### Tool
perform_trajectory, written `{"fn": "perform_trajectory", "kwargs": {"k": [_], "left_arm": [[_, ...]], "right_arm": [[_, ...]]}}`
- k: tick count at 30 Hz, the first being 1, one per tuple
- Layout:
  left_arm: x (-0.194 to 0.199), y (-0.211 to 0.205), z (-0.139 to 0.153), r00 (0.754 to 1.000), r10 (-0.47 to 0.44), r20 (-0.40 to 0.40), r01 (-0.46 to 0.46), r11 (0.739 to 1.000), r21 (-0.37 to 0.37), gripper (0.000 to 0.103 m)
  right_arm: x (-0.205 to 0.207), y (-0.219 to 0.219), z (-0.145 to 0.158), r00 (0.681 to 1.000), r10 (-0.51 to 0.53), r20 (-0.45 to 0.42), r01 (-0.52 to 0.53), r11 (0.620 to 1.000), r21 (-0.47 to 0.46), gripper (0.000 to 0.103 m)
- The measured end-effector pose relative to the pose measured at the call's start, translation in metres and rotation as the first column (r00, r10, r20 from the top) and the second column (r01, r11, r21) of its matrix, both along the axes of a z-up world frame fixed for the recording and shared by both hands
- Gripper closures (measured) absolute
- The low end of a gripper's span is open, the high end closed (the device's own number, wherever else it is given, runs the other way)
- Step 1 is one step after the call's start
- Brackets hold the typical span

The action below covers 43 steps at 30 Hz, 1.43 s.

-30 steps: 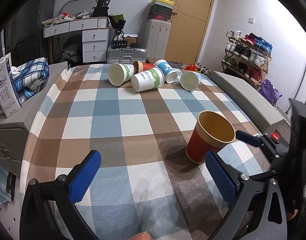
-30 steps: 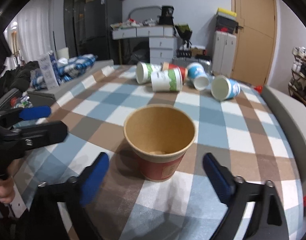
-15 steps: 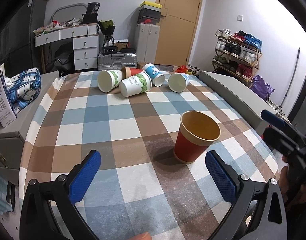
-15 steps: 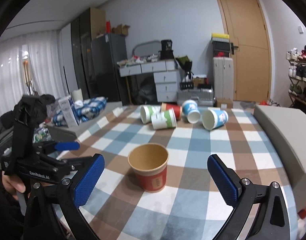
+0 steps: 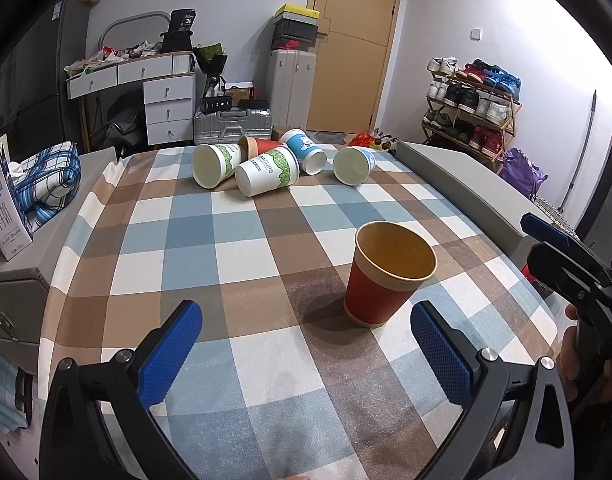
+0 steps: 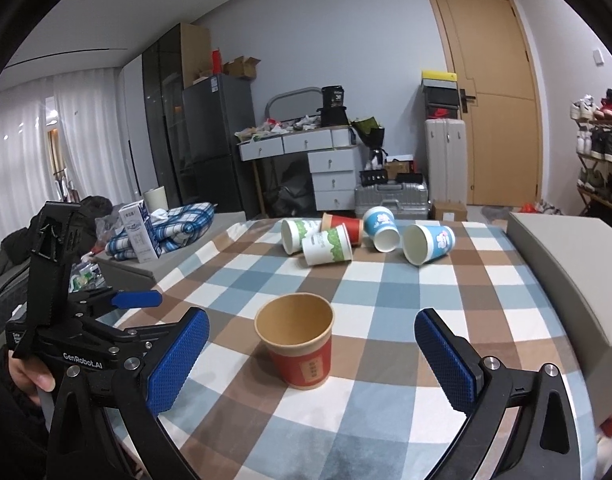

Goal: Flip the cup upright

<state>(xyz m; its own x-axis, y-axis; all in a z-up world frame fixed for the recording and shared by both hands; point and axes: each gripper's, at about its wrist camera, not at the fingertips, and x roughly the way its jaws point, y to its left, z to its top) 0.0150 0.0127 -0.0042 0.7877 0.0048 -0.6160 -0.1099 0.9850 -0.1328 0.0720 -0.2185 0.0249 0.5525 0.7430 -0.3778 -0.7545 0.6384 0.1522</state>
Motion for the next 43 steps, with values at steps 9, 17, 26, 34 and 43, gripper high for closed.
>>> {"fn": "perform_trajectory", "kwargs": {"k": [9,17,26,34,43], "left_arm": [[-0.0007,-0.0009,0.0012,1.0,0.001,0.004,-0.001,1.0,0.001,0.001],[-0.0009,-0.0007,0.0016,1.0,0.001,0.006,-0.001,1.0,0.0,0.001],[-0.0012,-0.0017,0.003,1.0,0.002,0.007,-0.002,1.0,0.002,0.002],[-0.0014,-0.0017,0.0032,1.0,0.001,0.008,-0.001,1.0,0.001,0.001],[-0.002,-0.0019,0.006,1.0,0.004,0.013,-0.004,1.0,0.0,0.001]], "right_arm": [[-0.001,-0.0007,0.0014,1.0,0.004,0.001,-0.004,1.0,0.001,0.0],[-0.0013,-0.0006,0.0017,1.0,0.004,0.004,-0.004,1.0,0.003,0.0],[-0.0013,-0.0001,0.0023,1.0,0.007,0.002,-0.007,1.0,-0.001,0.0],[-0.0021,0.0006,0.002,1.0,0.012,0.002,-0.012,1.0,-0.01,0.0],[-0.0023,0.0018,0.0016,1.0,0.014,0.001,-0.014,1.0,-0.011,0.0]]}}
